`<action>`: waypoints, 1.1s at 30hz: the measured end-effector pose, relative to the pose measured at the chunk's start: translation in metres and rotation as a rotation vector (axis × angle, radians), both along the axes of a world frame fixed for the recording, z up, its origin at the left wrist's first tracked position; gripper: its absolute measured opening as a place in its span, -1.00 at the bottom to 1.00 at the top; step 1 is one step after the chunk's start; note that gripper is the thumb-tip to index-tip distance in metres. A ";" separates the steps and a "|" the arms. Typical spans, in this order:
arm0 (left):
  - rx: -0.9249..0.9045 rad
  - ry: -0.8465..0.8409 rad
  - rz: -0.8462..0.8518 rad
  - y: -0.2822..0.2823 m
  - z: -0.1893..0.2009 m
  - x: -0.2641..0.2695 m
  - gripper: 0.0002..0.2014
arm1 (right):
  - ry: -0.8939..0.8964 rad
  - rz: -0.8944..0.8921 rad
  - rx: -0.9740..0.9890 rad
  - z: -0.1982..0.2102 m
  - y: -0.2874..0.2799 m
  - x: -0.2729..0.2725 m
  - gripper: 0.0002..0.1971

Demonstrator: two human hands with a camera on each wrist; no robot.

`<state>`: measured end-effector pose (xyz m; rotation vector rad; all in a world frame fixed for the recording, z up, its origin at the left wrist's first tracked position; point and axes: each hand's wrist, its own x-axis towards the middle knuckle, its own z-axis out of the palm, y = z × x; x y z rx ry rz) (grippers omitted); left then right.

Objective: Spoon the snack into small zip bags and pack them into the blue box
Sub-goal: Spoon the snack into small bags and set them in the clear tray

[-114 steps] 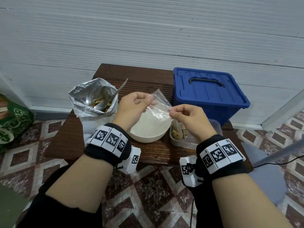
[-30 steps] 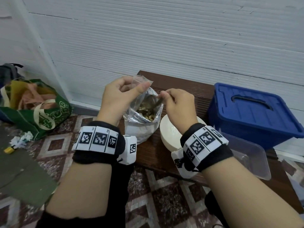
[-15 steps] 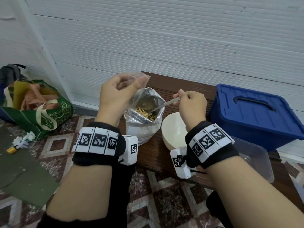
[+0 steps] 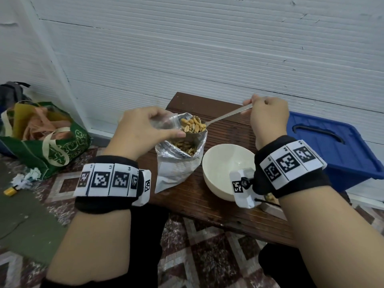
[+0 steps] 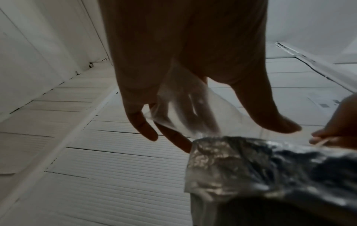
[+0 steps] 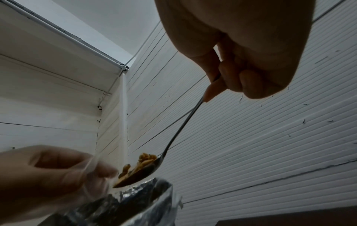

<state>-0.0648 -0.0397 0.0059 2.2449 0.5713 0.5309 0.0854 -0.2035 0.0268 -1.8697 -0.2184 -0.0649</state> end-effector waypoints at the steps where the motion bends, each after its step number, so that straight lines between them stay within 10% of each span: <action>1: 0.018 0.014 0.005 0.001 -0.001 0.001 -0.55 | -0.006 -0.005 0.005 0.003 0.000 0.001 -0.60; 24: 0.109 0.064 0.003 -0.002 -0.016 0.024 -0.42 | 0.026 0.207 -0.026 0.003 0.033 0.001 -0.62; 33: -0.158 -0.127 0.139 0.001 -0.020 0.025 -0.49 | -0.321 0.406 0.245 0.010 0.027 -0.005 -0.75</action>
